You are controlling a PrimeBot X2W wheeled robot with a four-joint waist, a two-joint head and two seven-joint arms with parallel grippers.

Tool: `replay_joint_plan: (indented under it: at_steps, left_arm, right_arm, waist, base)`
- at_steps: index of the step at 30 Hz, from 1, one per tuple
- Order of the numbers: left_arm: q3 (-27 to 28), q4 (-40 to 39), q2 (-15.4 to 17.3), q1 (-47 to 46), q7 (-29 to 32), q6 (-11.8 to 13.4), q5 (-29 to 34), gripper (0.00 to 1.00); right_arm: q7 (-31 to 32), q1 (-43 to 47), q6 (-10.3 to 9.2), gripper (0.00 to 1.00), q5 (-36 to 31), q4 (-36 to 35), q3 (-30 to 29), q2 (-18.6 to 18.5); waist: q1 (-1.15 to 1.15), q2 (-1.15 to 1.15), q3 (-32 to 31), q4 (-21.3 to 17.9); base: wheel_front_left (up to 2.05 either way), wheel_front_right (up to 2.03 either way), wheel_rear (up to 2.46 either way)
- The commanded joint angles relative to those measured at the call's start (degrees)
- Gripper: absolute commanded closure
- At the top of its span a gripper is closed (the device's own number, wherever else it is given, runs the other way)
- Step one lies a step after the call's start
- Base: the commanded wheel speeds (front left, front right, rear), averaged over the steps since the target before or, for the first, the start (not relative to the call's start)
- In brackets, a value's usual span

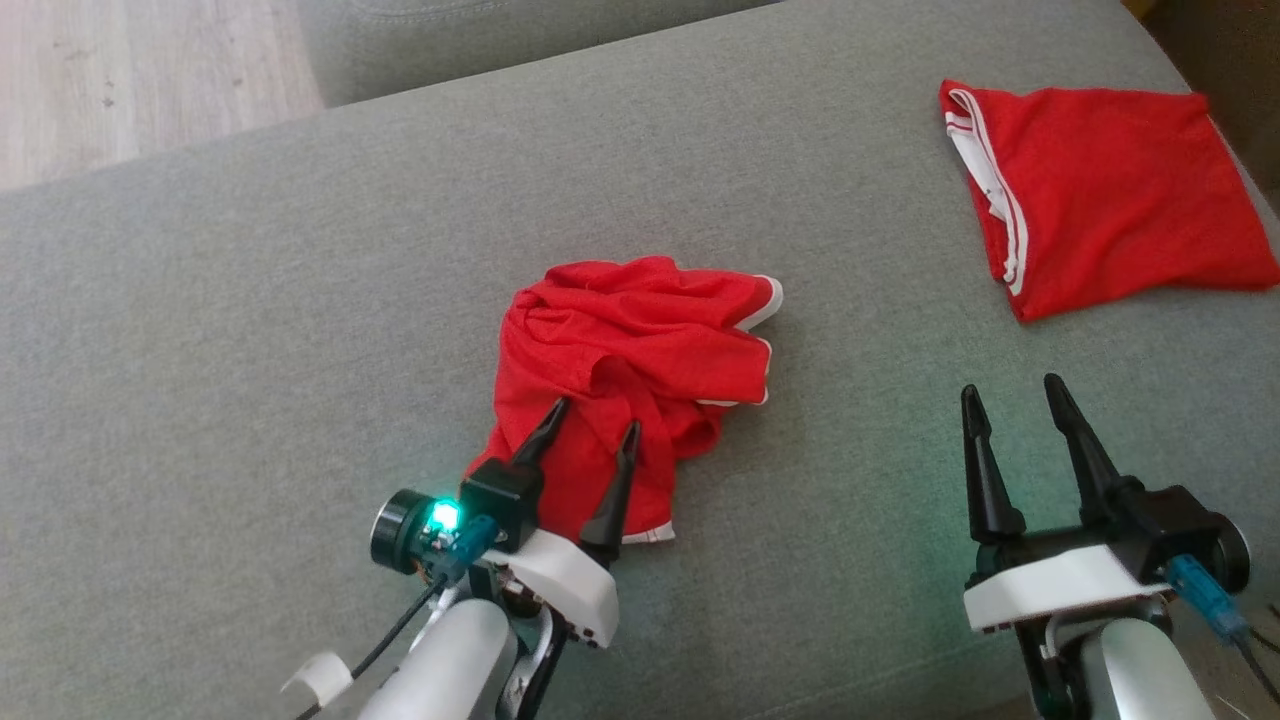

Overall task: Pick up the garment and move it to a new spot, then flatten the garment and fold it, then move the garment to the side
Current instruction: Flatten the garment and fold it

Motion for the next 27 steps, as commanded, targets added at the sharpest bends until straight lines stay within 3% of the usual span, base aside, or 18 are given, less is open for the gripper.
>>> replay_joint_plan:
  at_steps: [1,13,16,17,23,27]
  left_arm:
    - [0.96,-1.21,-0.05,-2.11,-0.12,0.18,0.09,0.0]
    - [-1.33,1.69,0.23,-3.1,1.26,1.72,-1.28,0.0]
    - [-1.29,3.12,0.29,-3.28,0.54,1.62,-1.5,0.85]
    - [-1.26,3.43,0.29,-3.4,0.23,1.5,-1.63,1.0]
    - [-0.01,0.49,0.22,-2.38,-0.35,0.73,-4.89,1.0]
    - [4.45,-8.08,0.26,0.28,1.85,-0.32,-12.34,1.0]
  right_arm:
    - [-0.38,-1.73,0.42,0.0,0.66,-1.85,1.48,-0.28]
    - [-0.38,-1.86,0.42,0.0,1.07,-1.51,1.46,-0.28]
    - [-0.38,-1.53,0.42,0.0,1.07,-1.49,1.36,-0.28]
    - [-0.38,-1.42,0.42,0.0,1.12,-1.52,1.27,-0.28]
    - [-0.38,-0.52,0.42,0.0,1.29,-1.37,0.6,-0.28]
    - [-0.38,0.13,0.42,0.0,1.51,-1.47,0.24,-0.28]
  waist:
    - [0.0,0.0,0.1,-0.15]
    - [0.0,0.0,0.2,-1.02]
    - [0.0,0.0,-0.04,-1.1]
    - [0.0,0.0,-0.14,-1.05]
    - [0.0,0.0,-1.21,0.06]
    - [0.0,0.0,-1.52,1.48]
  base:
    - [0.0,0.0,0.0]
    - [0.0,0.0,0.0]
    - [0.0,0.0,0.0]
    - [0.0,0.0,0.0]
    - [0.0,0.0,0.0]
    - [0.0,0.0,0.0]
